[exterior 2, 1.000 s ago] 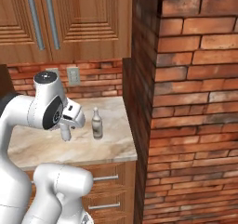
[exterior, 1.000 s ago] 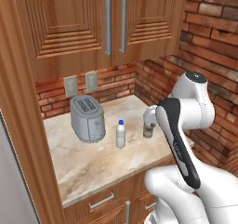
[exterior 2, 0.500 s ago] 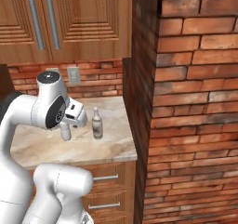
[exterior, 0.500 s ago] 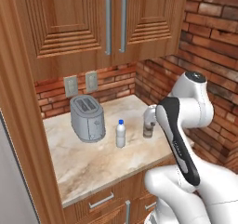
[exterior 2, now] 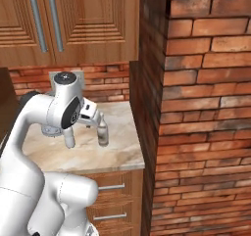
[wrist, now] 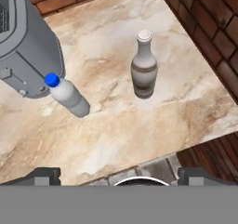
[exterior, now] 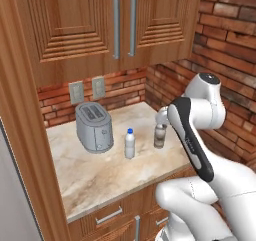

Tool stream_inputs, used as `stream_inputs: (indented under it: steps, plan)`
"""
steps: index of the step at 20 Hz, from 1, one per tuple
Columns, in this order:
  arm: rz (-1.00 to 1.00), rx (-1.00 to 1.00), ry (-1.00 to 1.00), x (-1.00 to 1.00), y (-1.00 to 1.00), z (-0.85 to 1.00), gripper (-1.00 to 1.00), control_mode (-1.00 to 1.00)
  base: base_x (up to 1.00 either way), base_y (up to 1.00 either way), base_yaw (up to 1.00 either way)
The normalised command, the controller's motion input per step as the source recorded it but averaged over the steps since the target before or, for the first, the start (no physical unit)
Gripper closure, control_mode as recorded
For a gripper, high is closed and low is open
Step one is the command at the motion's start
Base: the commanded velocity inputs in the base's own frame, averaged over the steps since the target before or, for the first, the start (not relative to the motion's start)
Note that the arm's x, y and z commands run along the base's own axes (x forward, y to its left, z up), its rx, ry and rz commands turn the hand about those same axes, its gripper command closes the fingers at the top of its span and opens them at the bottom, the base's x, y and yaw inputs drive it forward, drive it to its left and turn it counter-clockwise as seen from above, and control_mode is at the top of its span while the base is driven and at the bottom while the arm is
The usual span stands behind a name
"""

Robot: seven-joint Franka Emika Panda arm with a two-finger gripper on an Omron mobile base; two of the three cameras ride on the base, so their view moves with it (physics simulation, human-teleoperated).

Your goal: Place the drinks on the dining counter in a tight cluster.

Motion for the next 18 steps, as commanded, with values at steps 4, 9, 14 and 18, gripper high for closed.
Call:
stream_inputs:
  steps: [4, 9, 14, 18]
  plan:
    - [0.00, -0.04, -0.07, 0.42, 0.00, -0.05, -1.00, -1.00, 0.00, 0.00, 0.00]
    - [-0.08, -0.13, 0.01, 0.10, 0.00, 0.00, -1.00, -1.00, 0.00, 0.00, 0.00]
    - [-0.09, -0.05, 0.00, 0.01, 0.00, -0.08, -1.00, -1.00, 0.00, 0.00, 0.00]
    - [-0.03, 0.00, -0.01, 0.20, 0.00, -0.25, -1.00, -1.00, 0.00, 0.00, 0.00]
